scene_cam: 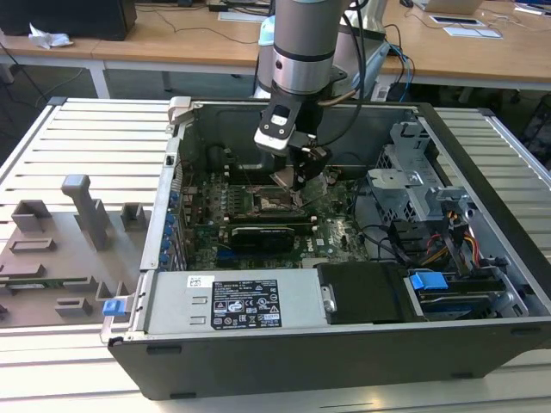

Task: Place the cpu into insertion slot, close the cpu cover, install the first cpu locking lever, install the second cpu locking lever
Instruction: 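Place the cpu into insertion slot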

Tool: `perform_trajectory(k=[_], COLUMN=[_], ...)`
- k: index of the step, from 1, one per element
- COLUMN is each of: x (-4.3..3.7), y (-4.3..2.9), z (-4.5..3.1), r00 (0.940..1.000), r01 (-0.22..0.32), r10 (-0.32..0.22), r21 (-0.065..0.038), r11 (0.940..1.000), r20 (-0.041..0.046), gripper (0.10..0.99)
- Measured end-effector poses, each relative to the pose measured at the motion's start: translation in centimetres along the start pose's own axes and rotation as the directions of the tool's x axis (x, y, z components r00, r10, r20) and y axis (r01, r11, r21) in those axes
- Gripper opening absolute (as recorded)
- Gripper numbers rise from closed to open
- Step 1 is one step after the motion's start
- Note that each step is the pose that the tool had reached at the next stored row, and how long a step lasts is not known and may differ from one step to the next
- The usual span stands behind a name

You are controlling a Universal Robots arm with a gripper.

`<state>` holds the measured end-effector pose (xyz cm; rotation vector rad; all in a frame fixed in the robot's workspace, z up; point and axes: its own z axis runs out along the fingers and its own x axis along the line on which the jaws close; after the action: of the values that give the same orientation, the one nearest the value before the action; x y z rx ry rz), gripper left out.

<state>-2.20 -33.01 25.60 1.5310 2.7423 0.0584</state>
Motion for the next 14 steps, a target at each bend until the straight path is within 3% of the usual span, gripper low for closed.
perform_trajectory(k=[8,14], x=[0.0,0.0], y=[0.0,0.0], z=[0.01,0.01], r00=[0.9955,0.9907], r01=[-0.095,-0.135], r10=[0.095,0.135], r21=[0.0,0.001], r11=[0.9955,0.9908], r20=[0.0069,0.0106], gripper=[0.541,0.541])
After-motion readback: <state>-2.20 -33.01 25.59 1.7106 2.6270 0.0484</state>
